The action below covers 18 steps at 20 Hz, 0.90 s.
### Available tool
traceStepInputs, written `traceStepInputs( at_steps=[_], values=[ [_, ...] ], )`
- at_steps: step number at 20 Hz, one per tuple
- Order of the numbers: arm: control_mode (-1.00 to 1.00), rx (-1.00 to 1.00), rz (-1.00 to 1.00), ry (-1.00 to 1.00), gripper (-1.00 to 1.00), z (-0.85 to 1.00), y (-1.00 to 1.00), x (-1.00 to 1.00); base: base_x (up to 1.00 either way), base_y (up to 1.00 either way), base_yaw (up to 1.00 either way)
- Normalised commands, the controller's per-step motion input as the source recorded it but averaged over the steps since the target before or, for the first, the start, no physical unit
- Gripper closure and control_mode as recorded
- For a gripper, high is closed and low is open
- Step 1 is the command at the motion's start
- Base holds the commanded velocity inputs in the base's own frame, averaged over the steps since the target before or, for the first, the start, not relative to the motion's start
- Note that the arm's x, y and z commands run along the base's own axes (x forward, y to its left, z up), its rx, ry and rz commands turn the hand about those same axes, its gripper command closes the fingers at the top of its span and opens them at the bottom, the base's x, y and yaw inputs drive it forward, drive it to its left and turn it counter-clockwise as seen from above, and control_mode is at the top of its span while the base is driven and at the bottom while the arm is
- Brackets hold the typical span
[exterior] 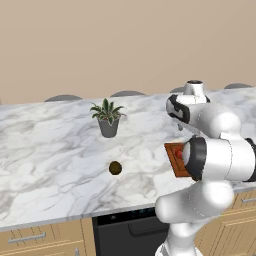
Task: Place the avocado, onion, tomato, and bell pepper on the cutting board.
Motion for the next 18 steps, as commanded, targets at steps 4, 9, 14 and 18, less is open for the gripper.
traceStepInputs(
  at_steps=[4,9,14,18],
  values=[
    [-1.0,-0.02,0.01,0.0,-1.0,-0.25,0.88,-0.52,0.0,0.0,0.0],
    [-1.0,-0.02,0.02,0.0,-1.0,-0.32,1.0,-0.36,0.0,0.0,0.0],
    [-1.0,0.0,0.04,0.0,-1.0,-0.28,1.0,-0.24,0.0,0.0,0.0],
    [-1.0,0.01,0.04,0.0,-1.0,-0.05,0.97,-0.08,0.0,0.0,0.0]
  ],
)
